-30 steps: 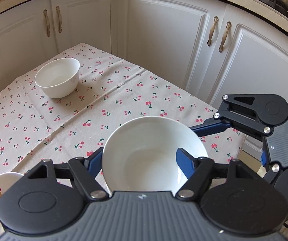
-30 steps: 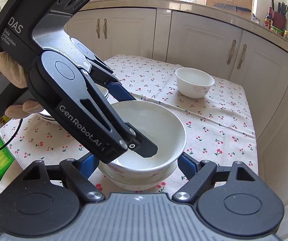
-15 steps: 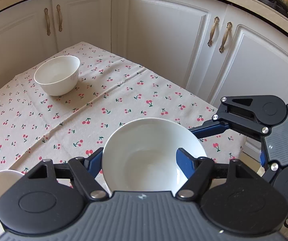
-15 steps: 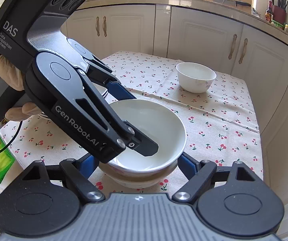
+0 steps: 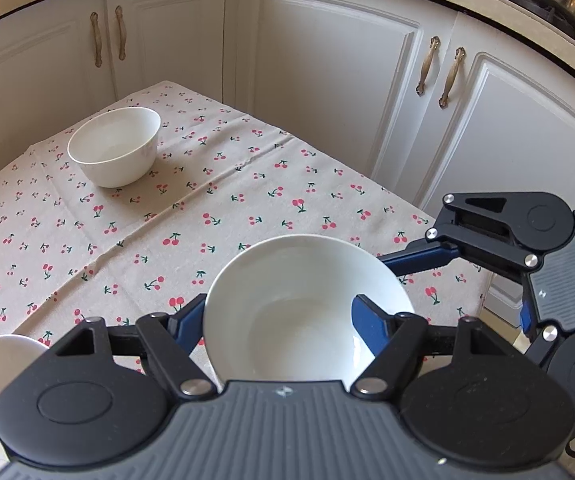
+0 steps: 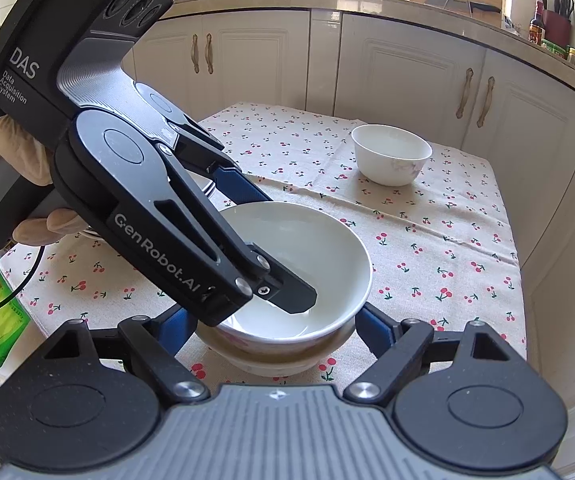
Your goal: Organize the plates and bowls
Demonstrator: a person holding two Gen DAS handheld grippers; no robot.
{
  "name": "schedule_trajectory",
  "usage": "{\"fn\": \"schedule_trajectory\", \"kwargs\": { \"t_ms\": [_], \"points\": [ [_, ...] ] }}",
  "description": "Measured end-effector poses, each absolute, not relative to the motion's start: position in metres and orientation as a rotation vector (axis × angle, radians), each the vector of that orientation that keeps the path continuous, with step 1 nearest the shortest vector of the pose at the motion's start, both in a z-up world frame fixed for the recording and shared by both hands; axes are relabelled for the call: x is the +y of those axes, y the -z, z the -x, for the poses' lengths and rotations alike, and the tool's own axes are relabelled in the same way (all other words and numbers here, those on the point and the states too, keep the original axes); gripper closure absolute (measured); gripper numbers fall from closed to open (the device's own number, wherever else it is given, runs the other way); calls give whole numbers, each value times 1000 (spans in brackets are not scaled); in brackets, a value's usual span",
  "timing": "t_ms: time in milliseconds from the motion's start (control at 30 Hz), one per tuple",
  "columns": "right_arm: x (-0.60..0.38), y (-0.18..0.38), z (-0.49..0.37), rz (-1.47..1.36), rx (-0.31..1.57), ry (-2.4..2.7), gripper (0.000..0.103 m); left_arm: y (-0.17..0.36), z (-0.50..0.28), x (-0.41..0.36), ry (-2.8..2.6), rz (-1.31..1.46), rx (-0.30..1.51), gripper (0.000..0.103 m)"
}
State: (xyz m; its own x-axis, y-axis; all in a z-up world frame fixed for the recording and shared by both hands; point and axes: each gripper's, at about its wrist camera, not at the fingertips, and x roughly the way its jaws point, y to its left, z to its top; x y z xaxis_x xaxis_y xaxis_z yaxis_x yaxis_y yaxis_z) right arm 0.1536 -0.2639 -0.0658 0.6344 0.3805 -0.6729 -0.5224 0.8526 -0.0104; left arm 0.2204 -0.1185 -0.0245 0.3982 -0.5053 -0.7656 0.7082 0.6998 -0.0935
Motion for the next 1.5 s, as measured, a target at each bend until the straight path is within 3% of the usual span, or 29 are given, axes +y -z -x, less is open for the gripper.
{"fn": "schedule_trajectory", "kwargs": {
  "t_ms": [133,233,933,1167,1500],
  "points": [
    [-263,67,-153,214,720,-526,10,26,-220,-118,779,-268,861,27],
    [-263,64,-150,204,692,-533,0,24,-220,-116,786,-263,854,26],
    [-267,55,-156,198,658,-472,0,1,-240,-97,769,-236,825,18],
    [-276,35,-168,233,554,-399,0,-22,-284,-104,717,-301,812,16],
    [-317,22,-224,202,578,-285,0,-33,-356,-108,610,-309,784,16]
  ]
}}
